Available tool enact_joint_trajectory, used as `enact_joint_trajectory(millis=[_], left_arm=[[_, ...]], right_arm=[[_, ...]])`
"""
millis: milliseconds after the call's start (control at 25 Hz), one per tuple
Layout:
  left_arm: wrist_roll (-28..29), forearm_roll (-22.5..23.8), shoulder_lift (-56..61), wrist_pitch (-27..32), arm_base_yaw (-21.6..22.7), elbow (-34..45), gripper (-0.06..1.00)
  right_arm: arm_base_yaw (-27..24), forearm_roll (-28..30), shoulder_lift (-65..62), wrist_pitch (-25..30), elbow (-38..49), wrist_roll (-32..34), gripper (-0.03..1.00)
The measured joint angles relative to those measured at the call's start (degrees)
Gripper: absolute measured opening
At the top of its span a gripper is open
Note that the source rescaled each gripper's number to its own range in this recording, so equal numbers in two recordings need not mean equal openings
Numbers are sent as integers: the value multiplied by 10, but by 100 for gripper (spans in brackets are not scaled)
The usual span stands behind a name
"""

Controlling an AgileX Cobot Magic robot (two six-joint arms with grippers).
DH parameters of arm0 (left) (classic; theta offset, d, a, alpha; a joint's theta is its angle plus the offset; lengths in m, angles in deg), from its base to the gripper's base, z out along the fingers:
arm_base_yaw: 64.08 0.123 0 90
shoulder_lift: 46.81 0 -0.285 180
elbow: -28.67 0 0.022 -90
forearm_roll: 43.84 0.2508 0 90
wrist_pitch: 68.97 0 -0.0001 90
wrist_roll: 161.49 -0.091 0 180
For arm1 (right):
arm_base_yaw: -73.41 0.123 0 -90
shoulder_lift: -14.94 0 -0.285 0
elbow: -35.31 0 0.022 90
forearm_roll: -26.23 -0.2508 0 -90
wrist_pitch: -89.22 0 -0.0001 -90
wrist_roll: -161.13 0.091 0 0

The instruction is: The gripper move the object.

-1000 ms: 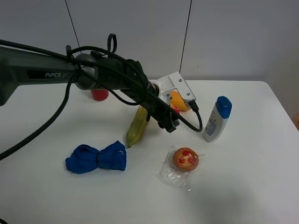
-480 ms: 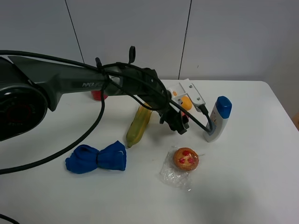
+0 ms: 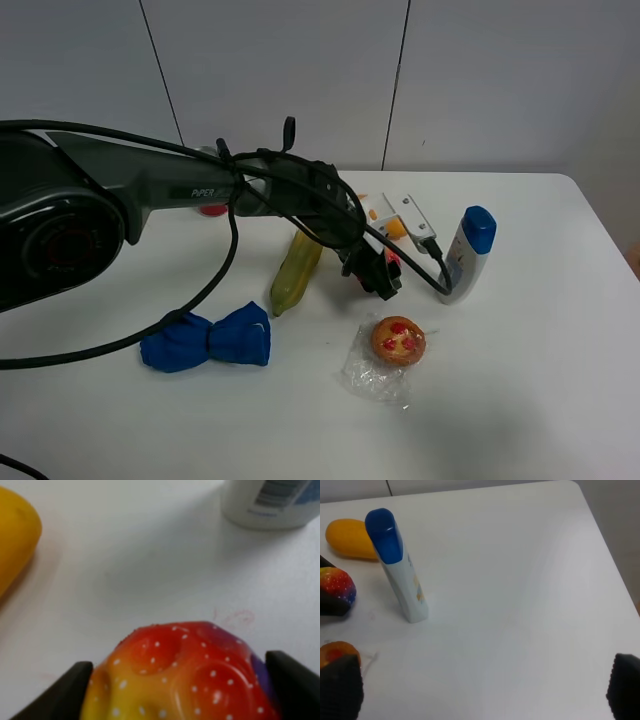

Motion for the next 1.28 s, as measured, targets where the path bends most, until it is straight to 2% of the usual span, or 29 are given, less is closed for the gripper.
enact_joint_trajectory(millis=[40, 120, 160, 280, 440, 560, 880, 1160, 1280], left_arm=[[0, 0, -1, 0, 0, 0, 32], [6, 0, -1, -2, 0, 0, 52], [15, -1, -1, -3, 0, 0, 58], [75, 0, -1, -3, 0, 0, 66], [123, 13, -1, -10, 0, 0, 93], [146, 16, 6, -8, 0, 0, 98], [239, 40, 85, 38, 0, 0, 99], [311, 121, 186, 76, 1, 0, 99], [339, 147, 218, 100, 21, 0, 99]], right_arm=[[0, 0, 0, 0, 0, 0, 100], [0, 0, 0, 0, 0, 0, 100], [0, 0, 0, 0, 0, 0, 100], [0, 0, 0, 0, 0, 0, 100], [0, 0, 0, 0, 0, 0, 100], [0, 0, 0, 0, 0, 0, 100], [0, 0, 0, 0, 0, 0, 100], [0, 0, 0, 0, 0, 0, 100], [0, 0, 0, 0, 0, 0, 100]])
